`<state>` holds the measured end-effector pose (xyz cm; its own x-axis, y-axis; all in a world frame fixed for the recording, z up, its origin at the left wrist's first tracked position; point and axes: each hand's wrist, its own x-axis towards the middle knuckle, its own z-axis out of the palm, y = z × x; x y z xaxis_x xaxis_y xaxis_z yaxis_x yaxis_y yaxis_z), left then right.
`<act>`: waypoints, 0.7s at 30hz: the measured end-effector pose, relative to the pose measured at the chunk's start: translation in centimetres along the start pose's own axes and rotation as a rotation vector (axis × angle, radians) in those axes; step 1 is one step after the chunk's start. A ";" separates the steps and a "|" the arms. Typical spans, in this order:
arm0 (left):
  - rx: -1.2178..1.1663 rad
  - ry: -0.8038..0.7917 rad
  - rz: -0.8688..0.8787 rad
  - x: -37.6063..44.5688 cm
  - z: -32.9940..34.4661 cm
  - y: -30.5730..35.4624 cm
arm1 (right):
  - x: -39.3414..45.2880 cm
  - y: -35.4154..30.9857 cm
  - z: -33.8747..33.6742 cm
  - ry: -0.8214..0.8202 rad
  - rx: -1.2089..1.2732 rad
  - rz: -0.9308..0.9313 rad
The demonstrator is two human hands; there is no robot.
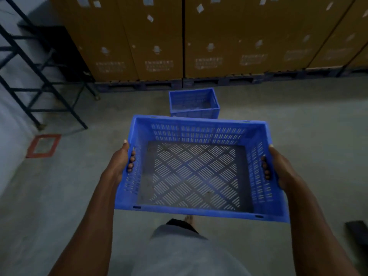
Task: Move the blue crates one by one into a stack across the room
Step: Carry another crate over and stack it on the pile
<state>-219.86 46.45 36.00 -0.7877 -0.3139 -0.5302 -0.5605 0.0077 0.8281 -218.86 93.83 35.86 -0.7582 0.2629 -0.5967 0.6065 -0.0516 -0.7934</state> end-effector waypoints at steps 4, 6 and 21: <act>0.023 -0.020 -0.006 7.4 4.3 6.6 | 6.7 -6.4 0.5 0.055 -0.016 0.025; 0.023 -0.054 0.001 11.0 6.6 9.6 | 10.4 -9.1 0.2 0.053 0.003 0.030; 0.004 0.062 -0.074 37.9 18.6 24.2 | 44.5 -29.6 6.2 -0.074 -0.089 0.082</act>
<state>-268.05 52.40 32.58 -0.7271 -0.3716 -0.5772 -0.6173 -0.0141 0.7866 -271.99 101.04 32.02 -0.7191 0.1894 -0.6686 0.6831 0.0162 -0.7301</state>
